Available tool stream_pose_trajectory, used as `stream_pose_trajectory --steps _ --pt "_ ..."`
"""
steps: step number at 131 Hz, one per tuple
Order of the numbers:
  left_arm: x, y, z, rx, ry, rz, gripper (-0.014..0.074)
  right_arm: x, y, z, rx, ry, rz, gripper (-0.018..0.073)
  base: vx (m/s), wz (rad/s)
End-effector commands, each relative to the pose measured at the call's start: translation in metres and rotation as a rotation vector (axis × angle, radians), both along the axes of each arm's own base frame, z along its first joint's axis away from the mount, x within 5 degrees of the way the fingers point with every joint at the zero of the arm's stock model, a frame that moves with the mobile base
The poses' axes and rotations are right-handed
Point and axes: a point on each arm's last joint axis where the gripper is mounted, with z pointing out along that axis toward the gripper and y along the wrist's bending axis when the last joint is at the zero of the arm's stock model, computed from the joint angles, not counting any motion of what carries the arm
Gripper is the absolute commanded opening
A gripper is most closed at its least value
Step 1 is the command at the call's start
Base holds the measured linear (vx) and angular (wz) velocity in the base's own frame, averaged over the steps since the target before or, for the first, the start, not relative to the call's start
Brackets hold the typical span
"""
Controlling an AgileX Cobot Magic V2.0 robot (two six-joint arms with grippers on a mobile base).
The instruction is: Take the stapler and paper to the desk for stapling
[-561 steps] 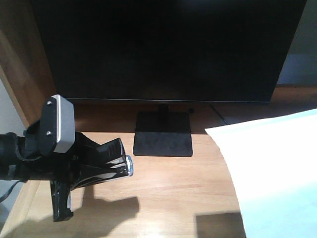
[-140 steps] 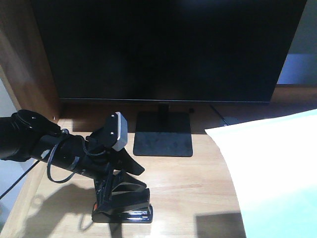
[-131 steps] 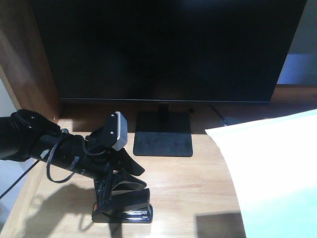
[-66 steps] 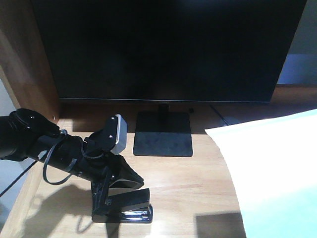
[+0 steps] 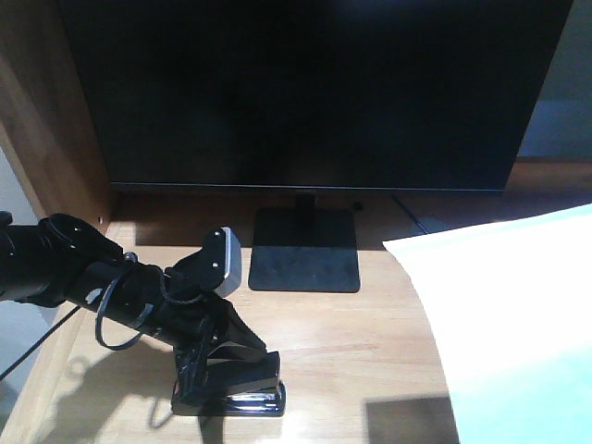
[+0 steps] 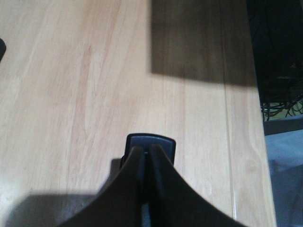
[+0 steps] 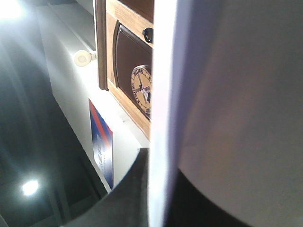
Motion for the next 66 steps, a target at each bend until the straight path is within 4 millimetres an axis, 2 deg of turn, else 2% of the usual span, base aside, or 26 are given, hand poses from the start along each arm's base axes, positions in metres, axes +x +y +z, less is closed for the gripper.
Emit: stream_pose_trajectory --steps 1,66 --pt "0.002 -0.0054 0.0159 -0.056 -0.017 0.017 -0.0008 -0.0032 -0.0007 0.0118 0.012 -0.068 -0.004 -0.0006 0.0 0.0" --pt "0.0017 -0.0064 0.0122 -0.063 0.007 0.01 -0.0006 -0.0032 -0.0007 0.0118 0.012 -0.068 -0.004 -0.0006 0.0 0.0"
